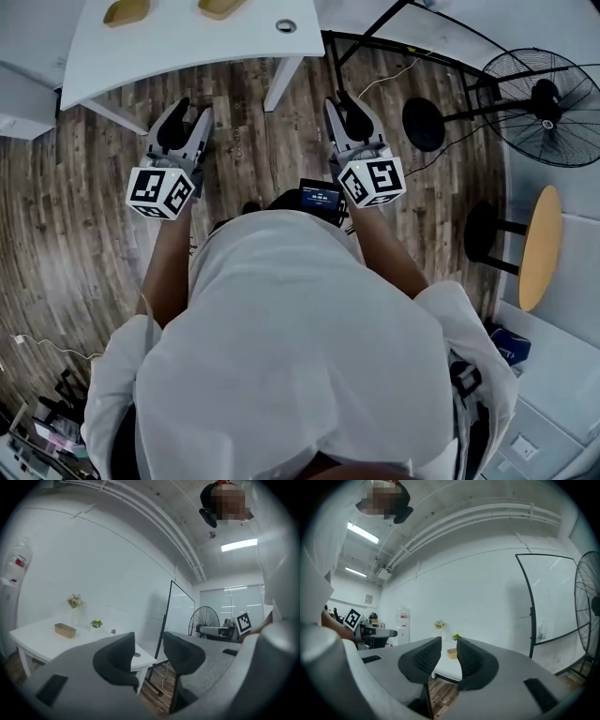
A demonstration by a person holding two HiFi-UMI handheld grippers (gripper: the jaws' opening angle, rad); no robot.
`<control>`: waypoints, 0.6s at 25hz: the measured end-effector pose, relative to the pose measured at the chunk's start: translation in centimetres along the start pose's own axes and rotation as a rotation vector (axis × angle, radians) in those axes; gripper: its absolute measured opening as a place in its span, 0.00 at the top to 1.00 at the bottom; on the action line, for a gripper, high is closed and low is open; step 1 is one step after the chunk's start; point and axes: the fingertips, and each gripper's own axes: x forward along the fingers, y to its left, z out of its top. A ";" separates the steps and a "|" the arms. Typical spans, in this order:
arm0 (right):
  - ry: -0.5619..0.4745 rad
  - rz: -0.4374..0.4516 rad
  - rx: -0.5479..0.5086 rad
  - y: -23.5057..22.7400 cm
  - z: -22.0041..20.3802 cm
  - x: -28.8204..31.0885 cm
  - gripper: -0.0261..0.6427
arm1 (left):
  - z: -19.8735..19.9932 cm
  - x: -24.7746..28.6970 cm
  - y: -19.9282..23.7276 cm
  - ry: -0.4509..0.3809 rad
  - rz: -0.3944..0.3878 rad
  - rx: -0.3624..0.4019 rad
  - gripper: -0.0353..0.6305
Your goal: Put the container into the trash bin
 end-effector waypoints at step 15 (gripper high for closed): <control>-0.019 0.145 0.031 -5.3 -1.3 17.3 0.79 | 0.9 8.3 10.9 0.049 0.107 0.012 0.71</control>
